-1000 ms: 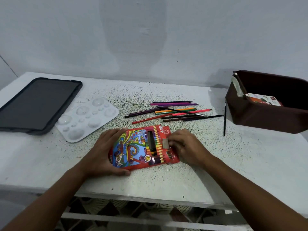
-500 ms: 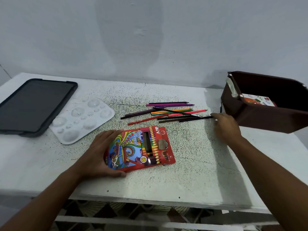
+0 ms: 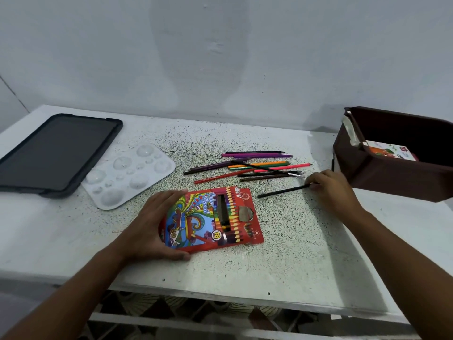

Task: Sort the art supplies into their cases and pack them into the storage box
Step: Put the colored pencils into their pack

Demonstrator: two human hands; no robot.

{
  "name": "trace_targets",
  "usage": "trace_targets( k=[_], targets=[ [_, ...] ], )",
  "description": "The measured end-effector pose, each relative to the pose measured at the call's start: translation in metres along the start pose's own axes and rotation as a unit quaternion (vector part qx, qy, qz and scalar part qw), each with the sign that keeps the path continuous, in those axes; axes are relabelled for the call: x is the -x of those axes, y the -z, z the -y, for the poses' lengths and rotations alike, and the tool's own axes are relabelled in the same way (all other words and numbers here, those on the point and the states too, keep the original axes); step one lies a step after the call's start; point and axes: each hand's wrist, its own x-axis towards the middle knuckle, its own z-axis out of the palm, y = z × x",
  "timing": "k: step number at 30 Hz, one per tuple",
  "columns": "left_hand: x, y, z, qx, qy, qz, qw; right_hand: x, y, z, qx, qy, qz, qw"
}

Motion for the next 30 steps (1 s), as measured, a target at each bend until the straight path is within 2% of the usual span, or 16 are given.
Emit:
trace_targets(
  k=[5,10,16,20,27,30],
  targets=[
    [-0.002,-0.001,0.001,-0.002,-0.001,-0.003,1.0,0.021,0.011,0.012,-0.022,0.047,-0.03,0.998],
    [-0.001,-0.003,0.003,-0.001,0.004,-0.005,1.0,0.038,0.01,0.049,-0.047,0.088,0.017,0.995],
    [-0.001,-0.004,0.003,-0.002,0.0,-0.009,1.0,0.05,-0.004,0.102,-0.133,0.145,0.081,0.977],
    [0.0,-0.004,0.004,-0.003,-0.002,-0.01,1.0,0.053,-0.016,0.127,-0.162,0.181,0.074,0.967],
    [0.001,-0.004,0.005,-0.002,-0.004,-0.01,1.0,0.05,-0.025,0.137,-0.161,0.168,0.104,0.967],
    [0.0,-0.004,0.005,-0.004,-0.007,-0.009,1.0,0.046,-0.017,0.133,-0.196,0.136,0.115,0.964]
  ],
)
